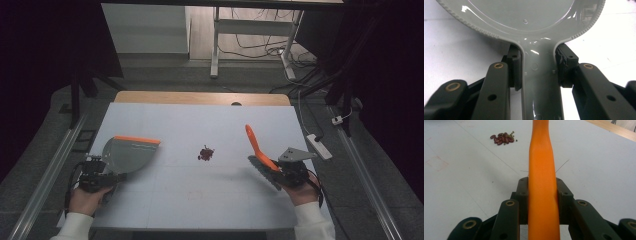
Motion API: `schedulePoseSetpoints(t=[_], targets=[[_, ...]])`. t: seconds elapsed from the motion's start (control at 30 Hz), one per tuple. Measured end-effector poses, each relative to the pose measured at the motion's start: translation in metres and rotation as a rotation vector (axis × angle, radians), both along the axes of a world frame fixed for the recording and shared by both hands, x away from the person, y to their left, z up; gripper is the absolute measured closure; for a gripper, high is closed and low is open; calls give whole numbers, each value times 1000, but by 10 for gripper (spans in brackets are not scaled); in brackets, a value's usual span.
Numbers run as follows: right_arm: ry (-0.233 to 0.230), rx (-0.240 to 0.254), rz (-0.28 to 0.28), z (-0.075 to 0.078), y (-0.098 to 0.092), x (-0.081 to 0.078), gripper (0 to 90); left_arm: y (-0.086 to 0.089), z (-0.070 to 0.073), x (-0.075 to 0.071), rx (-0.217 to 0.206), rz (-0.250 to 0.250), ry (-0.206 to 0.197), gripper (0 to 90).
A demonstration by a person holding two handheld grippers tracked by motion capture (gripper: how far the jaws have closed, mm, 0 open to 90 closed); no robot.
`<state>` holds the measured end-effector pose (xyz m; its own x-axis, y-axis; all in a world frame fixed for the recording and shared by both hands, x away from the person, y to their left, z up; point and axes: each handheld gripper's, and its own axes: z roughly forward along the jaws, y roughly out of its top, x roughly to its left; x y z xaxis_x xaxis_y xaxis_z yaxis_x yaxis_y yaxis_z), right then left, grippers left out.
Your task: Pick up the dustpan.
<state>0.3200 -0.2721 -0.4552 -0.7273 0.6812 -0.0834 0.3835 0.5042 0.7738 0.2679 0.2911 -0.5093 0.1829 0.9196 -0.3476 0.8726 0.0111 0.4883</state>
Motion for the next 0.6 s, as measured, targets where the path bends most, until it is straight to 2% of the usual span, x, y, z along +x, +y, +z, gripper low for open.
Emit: schedulePoseSetpoints(t=[0.17,0.37,0.6], targets=[[4,36,2,3,0,0,701,2,0,4,-13,-43,-40,622],[2,27,-3,2,2,0,702,2,-2,15,-31,-103,-84,622],[-1,23,-13,3,4,1,702,1,1,25,-26,-161,-147,622]])
